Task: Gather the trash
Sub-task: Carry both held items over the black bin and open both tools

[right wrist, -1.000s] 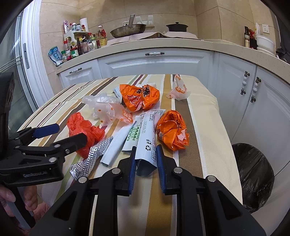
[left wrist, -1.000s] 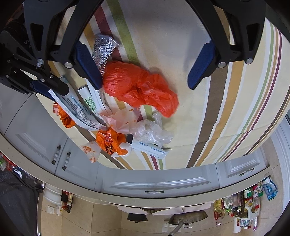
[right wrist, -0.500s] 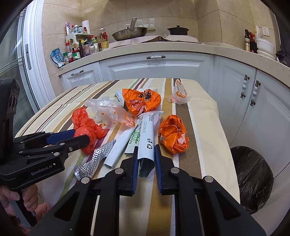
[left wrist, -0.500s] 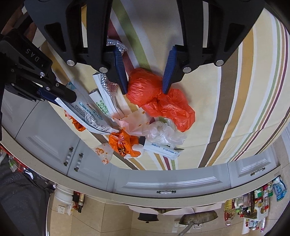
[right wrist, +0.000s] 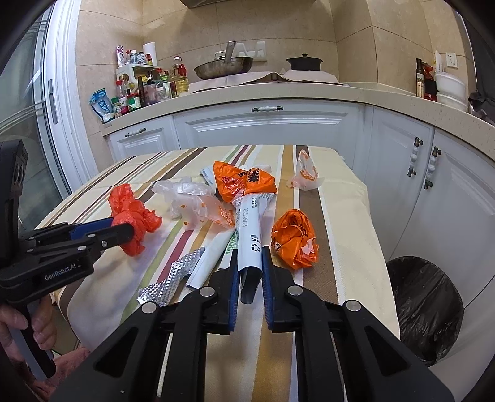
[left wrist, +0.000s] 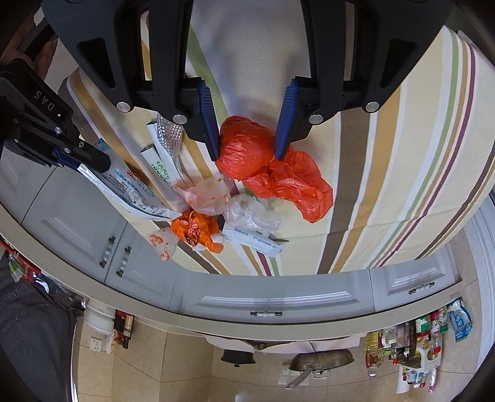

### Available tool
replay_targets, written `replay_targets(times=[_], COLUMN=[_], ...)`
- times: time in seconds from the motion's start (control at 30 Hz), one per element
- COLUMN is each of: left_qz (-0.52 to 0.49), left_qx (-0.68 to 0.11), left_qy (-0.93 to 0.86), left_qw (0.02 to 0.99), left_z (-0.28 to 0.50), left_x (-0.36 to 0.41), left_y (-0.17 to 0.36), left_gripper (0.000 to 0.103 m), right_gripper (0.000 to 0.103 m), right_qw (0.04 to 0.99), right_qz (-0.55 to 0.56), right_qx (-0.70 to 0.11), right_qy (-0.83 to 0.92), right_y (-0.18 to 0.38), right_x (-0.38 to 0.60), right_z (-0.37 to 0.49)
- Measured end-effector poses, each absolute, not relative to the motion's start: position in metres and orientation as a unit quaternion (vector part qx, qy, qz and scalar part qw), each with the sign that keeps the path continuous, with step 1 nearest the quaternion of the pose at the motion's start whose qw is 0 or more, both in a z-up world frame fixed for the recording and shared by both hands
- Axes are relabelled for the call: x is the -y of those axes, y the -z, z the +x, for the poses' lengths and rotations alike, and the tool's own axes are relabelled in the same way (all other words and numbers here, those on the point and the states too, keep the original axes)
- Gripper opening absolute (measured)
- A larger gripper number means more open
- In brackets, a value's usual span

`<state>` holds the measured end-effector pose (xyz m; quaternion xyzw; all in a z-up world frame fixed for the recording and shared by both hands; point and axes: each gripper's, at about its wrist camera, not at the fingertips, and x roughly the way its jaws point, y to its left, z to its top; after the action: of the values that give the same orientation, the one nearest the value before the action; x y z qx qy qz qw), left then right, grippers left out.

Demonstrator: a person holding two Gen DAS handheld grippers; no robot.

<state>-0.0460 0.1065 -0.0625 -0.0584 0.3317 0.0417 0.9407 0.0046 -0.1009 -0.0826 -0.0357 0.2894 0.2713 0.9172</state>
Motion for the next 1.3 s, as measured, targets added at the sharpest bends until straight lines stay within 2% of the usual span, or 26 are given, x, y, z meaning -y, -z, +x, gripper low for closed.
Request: replay_targets(times=[0.33, 0.57, 0.97, 1.3], left_qz=[-0.057, -0.041, 0.002, 0.039], left_qx=[-0.309, -0.287, -0.267, -0.299], left_qy=[-0.032, 0.016, 0.137, 0.192], left_qw=[0.949, 0.957, 0.954, 0.934], left_z=[-0.052, -0.037, 0.019, 0.07], left_x=[-0.101, -0.067, 0.04, 0.148], left_y=[0.04, 0.02, 0.009, 0.037], left_gripper=[0.034, 0.034, 0.034, 0.034], right_gripper=[0.013, 0.013, 0.013, 0.013], right_qw=[0.931, 0.945, 0.969, 0.965], right_qz=[-0.03, -0.021, 0.005, 0.041], right_qx=[-0.258, -0.239, -0.232, -0.259], right_qy=[-0.258, -0.221, -0.083, -0.001], right_y=[0.061, 0.049, 0.05, 0.079], right_x=[0.117, 0.145, 0.24, 0.315], right_z=[-0.007, -0.006, 0.004, 0.027])
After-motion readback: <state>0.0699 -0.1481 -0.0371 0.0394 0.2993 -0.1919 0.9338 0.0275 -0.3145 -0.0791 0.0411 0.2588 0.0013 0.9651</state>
